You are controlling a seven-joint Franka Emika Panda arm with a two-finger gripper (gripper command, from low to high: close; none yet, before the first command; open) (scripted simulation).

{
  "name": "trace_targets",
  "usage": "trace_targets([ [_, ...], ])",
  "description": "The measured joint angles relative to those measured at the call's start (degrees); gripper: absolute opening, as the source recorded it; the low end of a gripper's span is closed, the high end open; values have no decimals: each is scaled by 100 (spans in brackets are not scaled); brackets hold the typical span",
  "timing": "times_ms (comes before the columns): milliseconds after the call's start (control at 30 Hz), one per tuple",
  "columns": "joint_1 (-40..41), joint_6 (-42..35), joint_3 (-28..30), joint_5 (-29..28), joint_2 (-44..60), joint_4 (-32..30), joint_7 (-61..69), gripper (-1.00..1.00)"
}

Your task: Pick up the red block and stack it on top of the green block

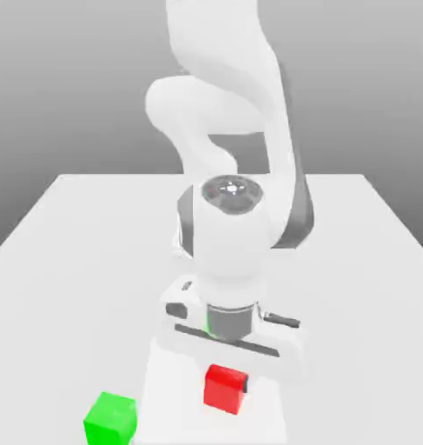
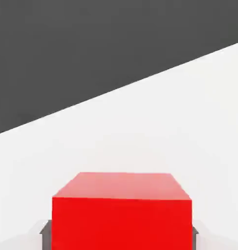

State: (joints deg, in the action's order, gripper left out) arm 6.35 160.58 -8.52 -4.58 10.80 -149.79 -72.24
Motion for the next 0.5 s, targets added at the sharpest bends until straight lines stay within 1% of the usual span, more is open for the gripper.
trace_targets([
  [67,64,-336,-6,165,-326,7,71,-100],
  [233,687,-1123,699,420,-240,888,-525,-100],
  [300,818,-1046,853,471,39,1092,-656,-100],
  [400,862,-547,891,492,620,1175,-689,-100],
  [433,865,-455,892,494,721,1184,-691,100],
  [500,865,-455,892,494,721,1184,-691,100],
])
